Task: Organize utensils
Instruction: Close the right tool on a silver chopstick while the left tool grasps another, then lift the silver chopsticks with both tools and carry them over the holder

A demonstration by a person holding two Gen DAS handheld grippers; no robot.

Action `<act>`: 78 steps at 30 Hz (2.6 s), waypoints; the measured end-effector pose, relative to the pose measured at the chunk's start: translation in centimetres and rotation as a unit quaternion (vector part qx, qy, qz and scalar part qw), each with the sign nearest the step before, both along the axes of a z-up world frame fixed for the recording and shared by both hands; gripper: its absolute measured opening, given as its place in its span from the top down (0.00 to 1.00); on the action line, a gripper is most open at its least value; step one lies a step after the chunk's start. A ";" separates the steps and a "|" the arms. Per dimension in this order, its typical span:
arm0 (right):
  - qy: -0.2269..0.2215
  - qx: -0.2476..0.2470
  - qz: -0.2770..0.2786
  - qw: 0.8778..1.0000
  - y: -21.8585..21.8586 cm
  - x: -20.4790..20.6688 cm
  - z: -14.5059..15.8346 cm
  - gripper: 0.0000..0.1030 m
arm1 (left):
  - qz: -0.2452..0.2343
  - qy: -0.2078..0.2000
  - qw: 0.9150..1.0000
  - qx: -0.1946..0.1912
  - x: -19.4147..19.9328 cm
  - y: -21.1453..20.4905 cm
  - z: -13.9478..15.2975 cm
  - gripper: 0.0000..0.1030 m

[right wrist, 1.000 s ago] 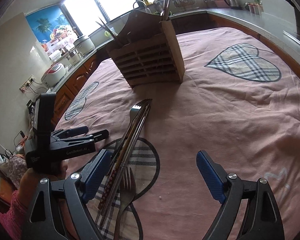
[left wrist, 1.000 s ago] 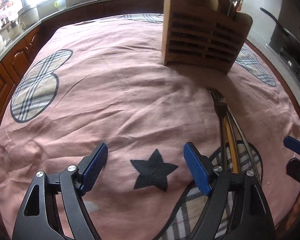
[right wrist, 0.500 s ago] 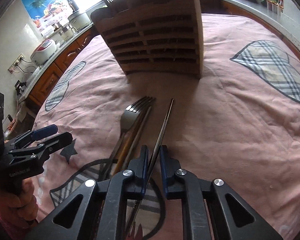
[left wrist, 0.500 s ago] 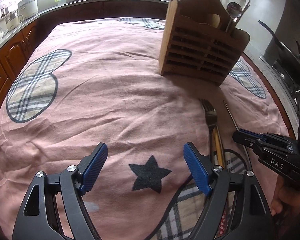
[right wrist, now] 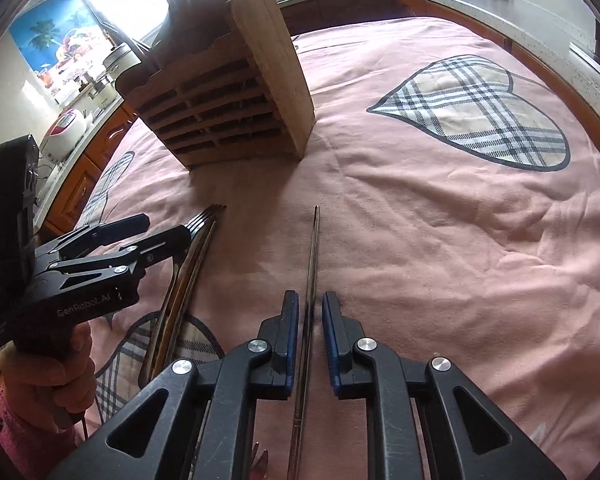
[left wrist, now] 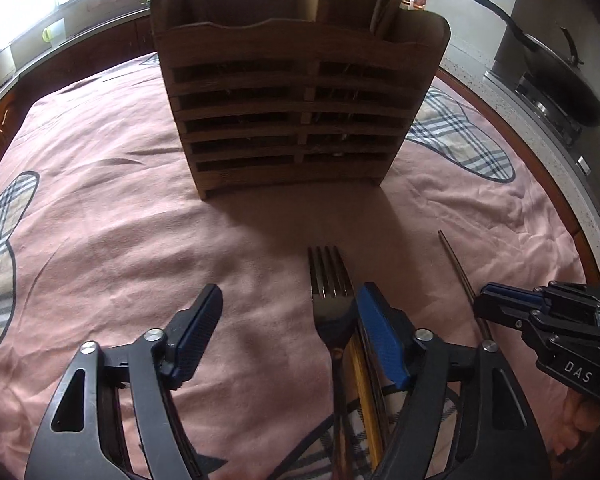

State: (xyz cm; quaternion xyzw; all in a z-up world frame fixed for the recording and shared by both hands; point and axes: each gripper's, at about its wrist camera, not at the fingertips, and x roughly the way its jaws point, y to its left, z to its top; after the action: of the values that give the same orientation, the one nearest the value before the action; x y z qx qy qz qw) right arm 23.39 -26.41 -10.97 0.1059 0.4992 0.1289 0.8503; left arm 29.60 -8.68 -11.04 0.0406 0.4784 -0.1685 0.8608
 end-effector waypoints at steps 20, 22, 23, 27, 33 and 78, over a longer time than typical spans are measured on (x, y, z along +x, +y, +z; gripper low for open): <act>0.006 -0.015 0.024 1.000 0.8 3.5 -0.3 0.88 | -0.005 0.020 1.000 0.010 1.8 0.4 -0.5 0.63; 0.009 -0.012 0.024 1.000 0.6 3.9 -0.4 0.88 | -0.007 0.020 1.000 0.014 2.5 0.0 -0.5 0.63; 0.010 -0.010 0.023 1.000 0.5 4.0 -0.4 0.89 | -0.008 0.019 1.000 0.015 2.8 -0.2 -0.5 0.68; 0.009 -0.011 0.023 1.000 0.4 4.2 -0.3 0.94 | -0.012 0.016 1.000 0.024 3.1 0.1 -0.3 0.96; -0.020 -0.009 0.022 1.000 0.2 2.9 1.2 0.95 | 0.002 -0.007 1.000 0.002 1.0 2.6 1.7 0.97; -0.275 0.029 -0.045 0.960 -1.9 -7.9 14.8 0.96 | 0.123 -0.213 0.960 -0.133 -13.0 13.6 15.1 0.98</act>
State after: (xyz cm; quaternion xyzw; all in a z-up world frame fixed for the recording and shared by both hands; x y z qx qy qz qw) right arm 15.46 -28.28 3.82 0.1133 0.2370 0.1292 0.9562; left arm 16.55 4.97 4.07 -0.0990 0.2580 -0.1108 0.9547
